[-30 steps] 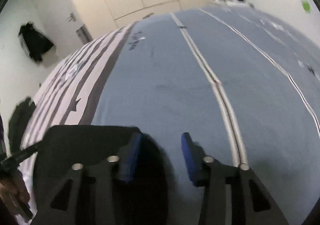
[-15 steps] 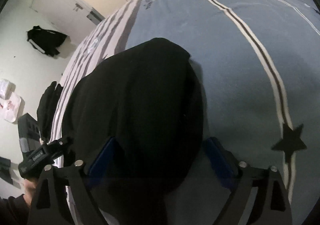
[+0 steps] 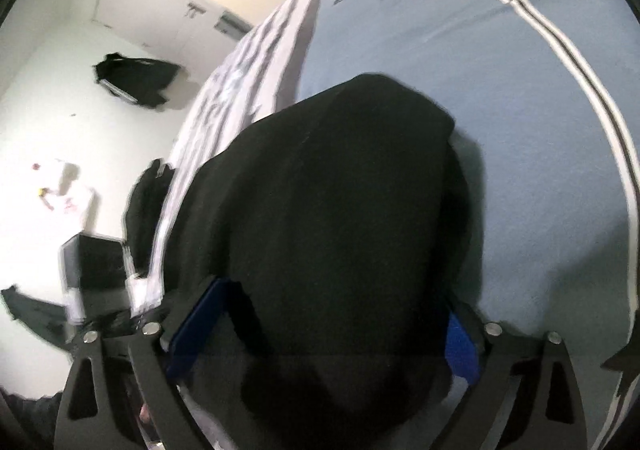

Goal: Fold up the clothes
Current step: 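Grasp the compact trouser bundle from both sides with both grippers, then lift the bundle with both grippers and carry it across the bed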

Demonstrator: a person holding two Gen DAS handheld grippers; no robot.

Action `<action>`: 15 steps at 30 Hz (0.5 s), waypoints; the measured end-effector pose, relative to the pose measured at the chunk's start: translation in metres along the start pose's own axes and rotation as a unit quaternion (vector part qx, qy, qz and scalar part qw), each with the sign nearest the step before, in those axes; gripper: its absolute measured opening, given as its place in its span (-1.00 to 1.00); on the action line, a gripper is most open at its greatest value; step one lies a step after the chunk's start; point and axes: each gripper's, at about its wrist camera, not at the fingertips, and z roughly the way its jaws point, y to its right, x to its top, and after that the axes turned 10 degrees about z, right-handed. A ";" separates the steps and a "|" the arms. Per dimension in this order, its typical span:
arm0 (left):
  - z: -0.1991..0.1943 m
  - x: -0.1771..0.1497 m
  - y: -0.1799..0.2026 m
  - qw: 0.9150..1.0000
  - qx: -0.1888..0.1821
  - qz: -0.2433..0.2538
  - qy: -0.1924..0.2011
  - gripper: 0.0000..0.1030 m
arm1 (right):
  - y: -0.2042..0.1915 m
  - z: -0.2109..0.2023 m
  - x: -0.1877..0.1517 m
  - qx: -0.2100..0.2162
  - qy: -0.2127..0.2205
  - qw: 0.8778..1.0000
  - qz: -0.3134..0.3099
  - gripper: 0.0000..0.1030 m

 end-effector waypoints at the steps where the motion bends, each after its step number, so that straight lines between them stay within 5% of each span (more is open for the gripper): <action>1: 0.000 0.000 0.000 1.000 -0.001 0.001 -0.002 0.62 | -0.001 0.001 -0.003 0.004 -0.005 1.000 0.001 0.66; 8: 0.003 0.000 0.013 0.999 0.013 0.030 -0.029 0.50 | -0.027 0.024 -0.017 0.020 -0.027 0.999 -0.014 0.67; 10: 0.004 0.003 0.020 0.998 0.022 0.049 -0.030 0.10 | -0.017 0.021 -0.011 0.031 -0.021 0.999 0.014 0.28; 13: 0.003 0.002 0.039 0.996 0.044 0.077 -0.026 -0.21 | -0.015 0.013 -0.013 0.010 -0.019 1.000 -0.002 -0.20; 15: 0.001 -0.001 0.049 0.994 0.069 0.088 -0.017 -0.28 | -0.023 0.008 -0.018 -0.012 -0.010 1.000 -0.021 -0.32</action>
